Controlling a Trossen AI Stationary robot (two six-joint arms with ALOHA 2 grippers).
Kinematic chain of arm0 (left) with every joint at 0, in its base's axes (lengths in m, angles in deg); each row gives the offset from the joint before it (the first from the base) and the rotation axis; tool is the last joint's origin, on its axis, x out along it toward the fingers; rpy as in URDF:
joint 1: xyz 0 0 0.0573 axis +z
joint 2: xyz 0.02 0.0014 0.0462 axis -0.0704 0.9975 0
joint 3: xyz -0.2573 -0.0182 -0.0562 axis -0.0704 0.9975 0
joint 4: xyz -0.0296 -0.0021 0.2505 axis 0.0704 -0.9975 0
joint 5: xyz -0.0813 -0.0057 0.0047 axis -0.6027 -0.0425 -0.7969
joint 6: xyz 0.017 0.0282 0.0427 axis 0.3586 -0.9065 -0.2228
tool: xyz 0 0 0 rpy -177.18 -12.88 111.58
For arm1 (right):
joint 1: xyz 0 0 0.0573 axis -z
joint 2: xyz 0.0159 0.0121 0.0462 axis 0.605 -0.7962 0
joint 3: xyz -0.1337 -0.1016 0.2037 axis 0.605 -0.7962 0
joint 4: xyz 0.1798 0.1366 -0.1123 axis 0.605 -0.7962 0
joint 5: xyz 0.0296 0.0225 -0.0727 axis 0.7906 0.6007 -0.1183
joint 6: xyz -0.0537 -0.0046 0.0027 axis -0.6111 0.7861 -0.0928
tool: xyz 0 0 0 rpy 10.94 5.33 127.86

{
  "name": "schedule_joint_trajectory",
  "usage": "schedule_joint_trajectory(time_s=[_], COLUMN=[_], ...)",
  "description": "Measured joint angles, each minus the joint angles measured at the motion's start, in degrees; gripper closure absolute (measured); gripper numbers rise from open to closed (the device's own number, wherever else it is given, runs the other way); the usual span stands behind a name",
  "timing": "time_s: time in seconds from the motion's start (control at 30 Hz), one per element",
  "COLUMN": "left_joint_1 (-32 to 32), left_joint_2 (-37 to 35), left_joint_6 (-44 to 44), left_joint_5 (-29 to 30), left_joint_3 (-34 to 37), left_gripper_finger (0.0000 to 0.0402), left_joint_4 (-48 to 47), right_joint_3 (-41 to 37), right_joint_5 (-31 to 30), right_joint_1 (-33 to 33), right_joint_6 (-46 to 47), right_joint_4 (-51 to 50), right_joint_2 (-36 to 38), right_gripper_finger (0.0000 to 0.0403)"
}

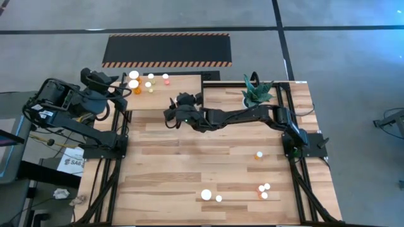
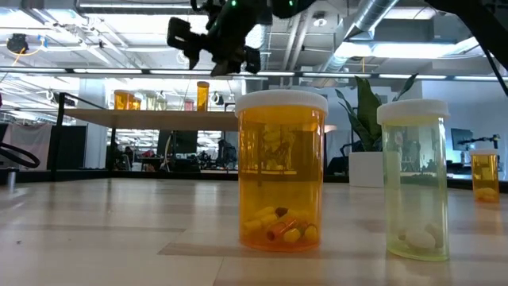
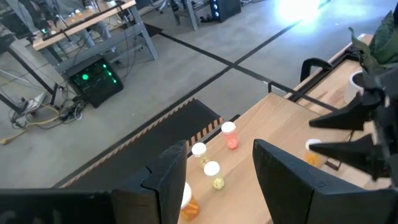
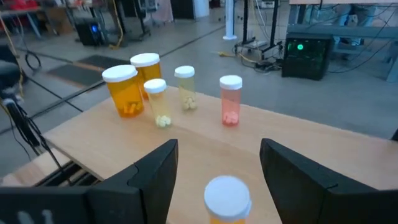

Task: Pick and place medicine bottles onto shelf by color
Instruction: Put the top small orange pill bottle on the shelf

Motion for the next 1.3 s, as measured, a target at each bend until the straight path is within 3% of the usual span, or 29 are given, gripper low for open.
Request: schedule_joint_trajectory(time_s=[0.2, 0.4, 0.6, 0.83, 1.03, 1.3], left_joint_1=[0.01, 0.01, 0.01, 0.01, 0.01, 0.01], left_joint_2=[-0.02, -0.04, -0.02, 0.02, 0.02, 0.30], left_joint_6=[0.65, 0.65, 1.94, 6.10, 9.66, 10.84], left_joint_5=[-0.03, -1.25, -5.28, -5.47, -3.15, -1.93], left_joint_3=[0.00, 0.00, 0.00, 0.00, 0.00, -0.01], left_gripper_finger=[0.0228, 0.0228, 0.0228, 0.0228, 0.0228, 0.0228], left_joint_4=[-0.71, -0.72, -0.69, -0.67, -0.65, -0.66], right_joint_3=[10.16, 27.51, 25.62, 25.41, 25.37, 25.34], right_joint_5=[1.31, 18.11, 41.65, 52.97, 55.73, 56.02], right_joint_1=[0.26, 3.95, 10.99, 14.13, 14.35, 11.43], right_joint_6=[0.79, 7.89, 12.45, 7.38, 1.42, -13.94], right_joint_4=[-17.15, -44.26, -46.13, -47.25, -47.82, -47.16], right_joint_2=[0.00, 0.13, 4.80, 4.81, 4.00, 2.95], right_gripper_finger=[0.0151, 0.0152, 0.0152, 0.0152, 0.0152, 0.0152])
